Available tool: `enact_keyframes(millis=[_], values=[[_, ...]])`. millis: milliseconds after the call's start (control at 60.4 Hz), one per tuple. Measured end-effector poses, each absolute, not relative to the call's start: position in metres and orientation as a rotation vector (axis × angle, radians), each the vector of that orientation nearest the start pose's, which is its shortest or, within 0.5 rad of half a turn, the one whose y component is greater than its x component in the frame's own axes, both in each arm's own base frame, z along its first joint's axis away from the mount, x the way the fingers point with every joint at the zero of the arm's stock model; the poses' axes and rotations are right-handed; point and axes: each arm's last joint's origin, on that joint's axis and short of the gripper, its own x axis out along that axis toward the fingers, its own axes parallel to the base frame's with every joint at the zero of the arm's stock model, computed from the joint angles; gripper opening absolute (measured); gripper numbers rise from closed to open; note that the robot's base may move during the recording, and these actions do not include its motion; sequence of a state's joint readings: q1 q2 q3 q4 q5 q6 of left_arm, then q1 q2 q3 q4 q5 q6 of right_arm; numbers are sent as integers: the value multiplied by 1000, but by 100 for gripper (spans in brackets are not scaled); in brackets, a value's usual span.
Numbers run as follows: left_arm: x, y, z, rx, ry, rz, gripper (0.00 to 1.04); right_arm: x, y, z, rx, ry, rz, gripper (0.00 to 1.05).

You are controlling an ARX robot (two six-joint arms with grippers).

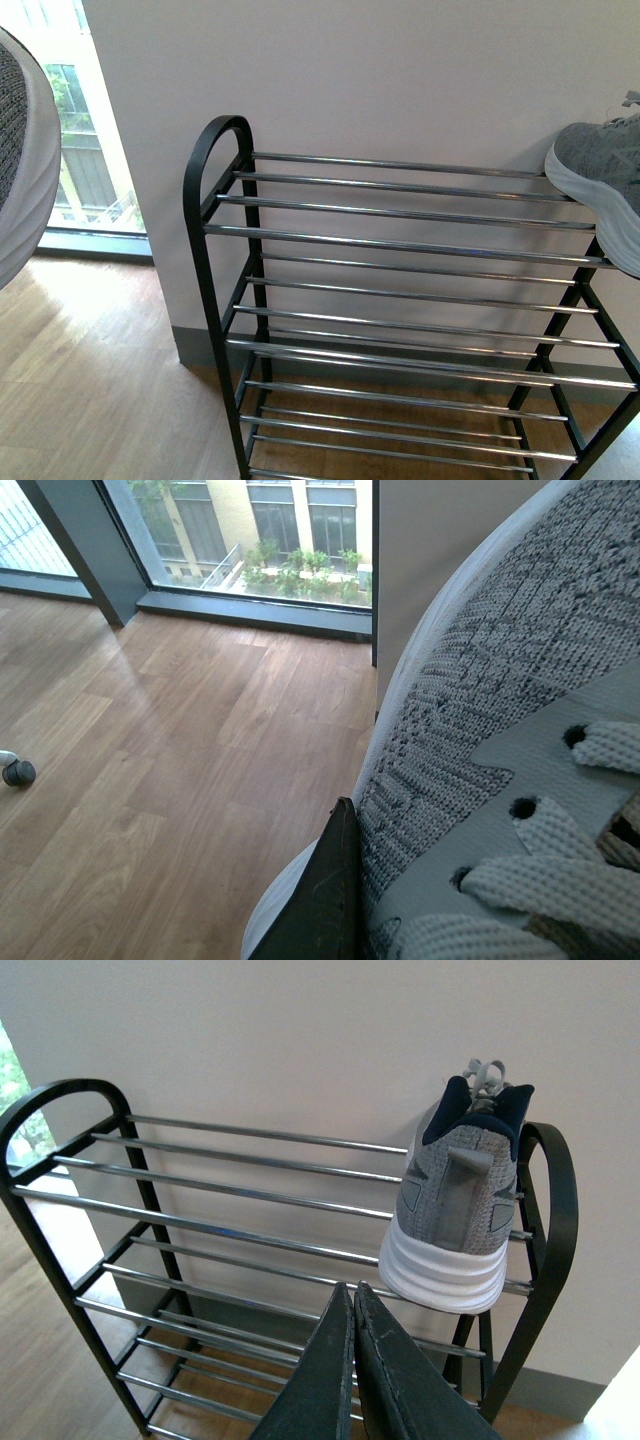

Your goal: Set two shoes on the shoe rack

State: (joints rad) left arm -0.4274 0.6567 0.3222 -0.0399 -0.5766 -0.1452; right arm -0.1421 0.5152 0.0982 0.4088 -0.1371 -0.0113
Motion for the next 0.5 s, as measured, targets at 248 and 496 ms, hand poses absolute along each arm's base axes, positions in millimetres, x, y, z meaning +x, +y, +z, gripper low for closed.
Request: enact_keyframes(millis=[248,496], values=[[141,-47,207,37,317,171,2,124,0,179,-11,4,4,2],[141,-47,207,37,316,171,2,116,0,173,-11,-17,-4,2]])
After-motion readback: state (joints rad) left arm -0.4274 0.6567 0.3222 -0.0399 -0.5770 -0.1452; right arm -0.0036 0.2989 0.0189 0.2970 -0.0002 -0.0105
